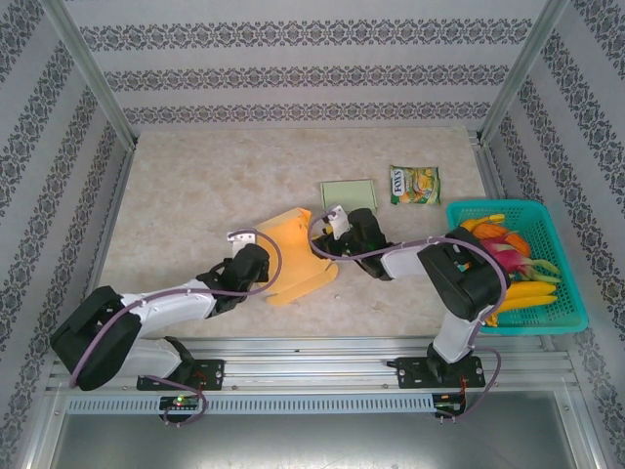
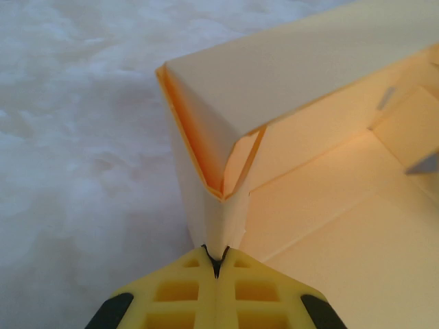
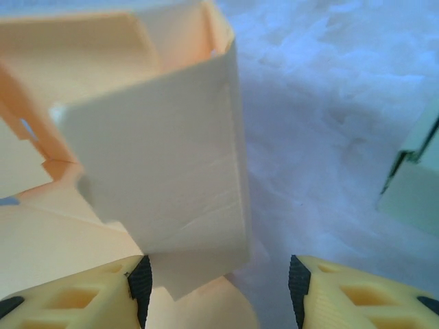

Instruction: Fold the paper box

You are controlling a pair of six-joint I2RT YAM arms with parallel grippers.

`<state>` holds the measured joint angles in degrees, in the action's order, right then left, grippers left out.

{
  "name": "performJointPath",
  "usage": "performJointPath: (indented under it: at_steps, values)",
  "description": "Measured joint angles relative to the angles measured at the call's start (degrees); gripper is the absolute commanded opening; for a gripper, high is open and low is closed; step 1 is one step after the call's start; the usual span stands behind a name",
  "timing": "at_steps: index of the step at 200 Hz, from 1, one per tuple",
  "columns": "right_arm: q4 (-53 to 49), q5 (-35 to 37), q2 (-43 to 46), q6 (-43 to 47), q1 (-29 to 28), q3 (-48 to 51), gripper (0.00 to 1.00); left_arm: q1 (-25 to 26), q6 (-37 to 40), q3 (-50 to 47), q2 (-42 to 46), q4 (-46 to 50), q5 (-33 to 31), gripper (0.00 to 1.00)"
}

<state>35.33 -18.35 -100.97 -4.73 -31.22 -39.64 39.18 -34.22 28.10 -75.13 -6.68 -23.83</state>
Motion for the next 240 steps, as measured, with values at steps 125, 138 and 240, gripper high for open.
performJointPath:
  at_steps: [125,138,240]
  values:
    - [-6.5,-3.9,1.1,-3.0,8.0,-6.2,0.61,-6.3,3.2,7.1,-6.1,2.2,8.4,0.0]
    - [-7.6,-3.8,1.1,-3.1,9.2,-6.5,0.6,-6.3,3.9,7.1,-6.1,2.0,9.2,0.0]
    - [-7.6,-13.3,-2.1,-0.3,8.0,-5.1,0.6,-6.3,8.3,1.3,2.8,2.3,18.2,0.0]
